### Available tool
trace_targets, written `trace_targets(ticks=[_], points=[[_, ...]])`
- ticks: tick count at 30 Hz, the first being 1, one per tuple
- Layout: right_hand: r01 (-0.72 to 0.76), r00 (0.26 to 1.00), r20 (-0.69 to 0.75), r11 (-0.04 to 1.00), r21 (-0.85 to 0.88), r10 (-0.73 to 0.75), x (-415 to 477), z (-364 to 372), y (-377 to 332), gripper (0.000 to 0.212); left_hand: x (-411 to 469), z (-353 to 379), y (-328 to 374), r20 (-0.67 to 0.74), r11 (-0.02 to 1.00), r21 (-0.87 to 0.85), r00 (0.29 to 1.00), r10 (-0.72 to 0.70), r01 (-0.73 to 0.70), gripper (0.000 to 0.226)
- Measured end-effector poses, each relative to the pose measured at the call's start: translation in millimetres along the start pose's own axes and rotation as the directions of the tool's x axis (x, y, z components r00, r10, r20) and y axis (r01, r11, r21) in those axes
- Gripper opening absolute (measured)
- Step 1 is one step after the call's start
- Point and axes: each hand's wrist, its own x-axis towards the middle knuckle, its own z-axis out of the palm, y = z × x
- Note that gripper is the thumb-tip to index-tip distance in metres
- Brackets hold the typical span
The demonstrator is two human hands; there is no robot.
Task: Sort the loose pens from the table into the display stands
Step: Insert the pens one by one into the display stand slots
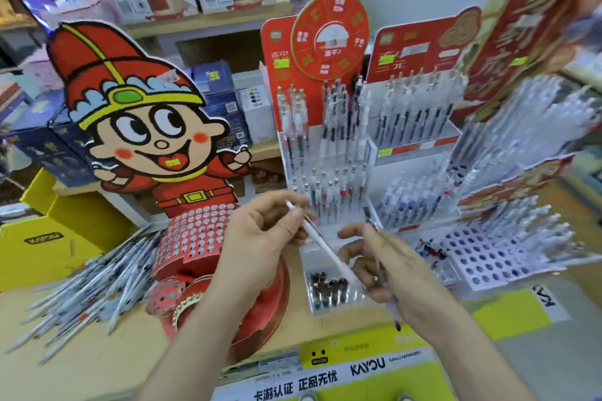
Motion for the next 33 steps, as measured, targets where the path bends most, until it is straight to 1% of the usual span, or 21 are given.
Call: trace_targets(ticks=[3,5,7,10,12,14,17,20,23,26,29,33], points=[[0.014,1.000,-0.013,0.999,-0.049,-0.014,-19.3,-49.2,-1.9,0.013,8.8,52.2,-0.5,0.053,0.999,0.026,0.998,0.040,-0.042,0.012],[0.004,0.998,-0.067,0.999,-0.041,-0.007,-33.7,-87.6,-3.4,0.005,13.7,96.1,-2.4,0.094,0.998,0.049,0.995,0.043,-0.048,0.010],[0.018,0.990,-0.143,1.000,-0.023,-0.021,-49.8,-127.0,-8.0,0.012,17.3,142.3,-4.3,0.134,0.999,0.032,0.990,0.031,-0.036,0.009],[0.049,0.934,-0.356,0.998,0.045,-0.030,-66.7,-191.6,-6.5,0.027,29.2,204.6,-12.2,0.182,0.996,0.078,0.983,0.025,-0.040,0.010],[0.076,0.887,-0.462,0.986,0.145,-0.001,-72.6,-232.6,-2.2,0.024,43.1,235.3,-26.0,0.182,0.980,0.186,0.983,0.037,-0.071,0.013],[0.158,0.855,-0.519,0.954,0.256,-0.002,-76.1,-268.2,2.9,0.032,55.6,260.6,-45.7,0.191,0.937,0.332,0.981,0.045,-0.107,0.009],[0.273,0.799,-0.600,0.909,0.314,-0.033,-78.6,-303.5,6.2,0.036,63.0,290.1,-73.8,0.230,0.858,0.491,0.973,0.037,-0.148,0.006],[0.304,0.781,-0.622,0.905,0.298,-0.058,-79.2,-320.2,4.8,0.030,67.8,312.5,-91.8,0.236,0.796,0.579,0.971,0.043,-0.176,0.009],[0.285,0.782,-0.619,0.925,0.252,-0.072,-79.1,-326.4,5.4,0.026,69.9,325.3,-104.3,0.244,0.773,0.614,0.970,0.006,-0.160,0.011],[0.280,0.791,-0.606,0.931,0.233,-0.086,-74.7,-329.9,8.9,0.024,71.2,331.5,-116.7,0.278,0.722,0.658,0.960,0.032,-0.215,0.017],[0.269,0.808,-0.579,0.944,0.192,-0.112,-70.4,-331.4,10.0,0.023,72.5,332.8,-126.5,0.318,0.674,0.689,0.947,0.051,-0.268,0.020],[0.267,0.834,-0.537,0.944,0.193,-0.126,-67.3,-330.7,9.7,0.020,72.6,332.5,-138.9,0.387,0.604,0.708,0.916,0.102,-0.366,0.021]])
